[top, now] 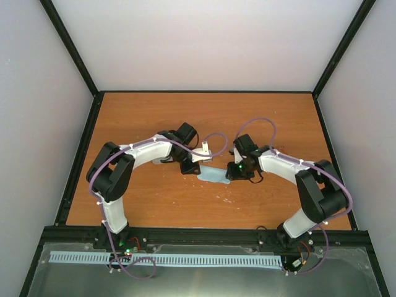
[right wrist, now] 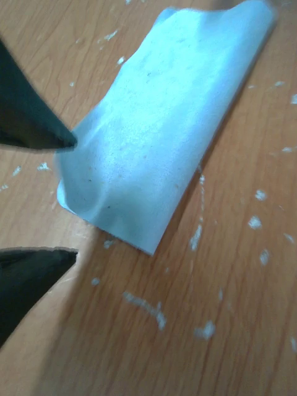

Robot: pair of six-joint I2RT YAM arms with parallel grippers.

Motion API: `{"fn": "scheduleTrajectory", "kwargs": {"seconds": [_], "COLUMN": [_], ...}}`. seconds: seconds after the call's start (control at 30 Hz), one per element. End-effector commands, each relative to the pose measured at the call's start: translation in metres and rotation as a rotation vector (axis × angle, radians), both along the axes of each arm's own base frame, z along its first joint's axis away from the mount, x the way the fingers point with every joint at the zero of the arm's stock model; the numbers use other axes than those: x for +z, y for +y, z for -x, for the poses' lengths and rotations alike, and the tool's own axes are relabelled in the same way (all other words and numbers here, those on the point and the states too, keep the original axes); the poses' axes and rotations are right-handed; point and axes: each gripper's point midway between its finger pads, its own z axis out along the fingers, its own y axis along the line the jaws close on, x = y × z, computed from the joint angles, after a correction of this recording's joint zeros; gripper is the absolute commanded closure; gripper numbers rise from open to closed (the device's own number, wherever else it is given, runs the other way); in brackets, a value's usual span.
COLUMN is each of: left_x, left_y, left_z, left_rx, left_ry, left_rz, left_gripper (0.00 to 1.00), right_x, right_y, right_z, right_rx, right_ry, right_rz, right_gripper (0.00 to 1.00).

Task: Organize the sunglasses
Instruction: Fold the glasses cleaning cloth at the center of the board, then pick up the glasses cleaning cloth from the center of the board.

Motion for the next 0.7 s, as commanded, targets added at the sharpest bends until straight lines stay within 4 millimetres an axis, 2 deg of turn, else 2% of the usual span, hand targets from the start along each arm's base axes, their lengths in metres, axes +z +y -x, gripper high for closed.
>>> {"fn": "scheduleTrajectory", "kwargs": {"seconds": [0.0, 0.03, 0.17, 0.23, 0.33, 0.47, 0.67], "left_x": [0.037, 0.041, 0.035, 0.03, 0.018, 0.007, -0.005], "left_y": [-0.018, -0.021, -0.026, -0.026, -0.024, -0.021, -0.018], "left_z": [-0.02, -0.024, -0.035, -0.037, -0.039, -0.039, -0.039], "left_rx": [0.015, 0.015, 0.0, -0.013, -0.026, -0.037, -0.042], "left_ry": [-0.112, -0.118, -0.124, -0.126, -0.113, -0.098, -0.082], "left_rz": [0.08, 0.087, 0.07, 0.06, 0.034, 0.012, -0.011], "left_gripper": [0.71, 0.7, 0.72, 0.73, 0.73, 0.72, 0.71], "right_x": [0.038, 0.044, 0.055, 0.05, 0.032, 0.017, 0.006], "right_y": [-0.01, -0.015, -0.03, -0.031, -0.024, -0.014, -0.007], "right_z": [-0.009, -0.01, -0.016, -0.02, -0.025, -0.034, -0.039], "right_rx": [-0.032, -0.045, -0.099, -0.103, -0.078, -0.068, -0.057], "right_ry": [-0.109, -0.13, -0.173, -0.166, -0.112, -0.078, -0.051], "right_rz": [0.037, 0.054, 0.072, 0.068, 0.068, 0.054, 0.05], "right_gripper": [0.47, 0.41, 0.37, 0.4, 0.48, 0.46, 0.45]}}
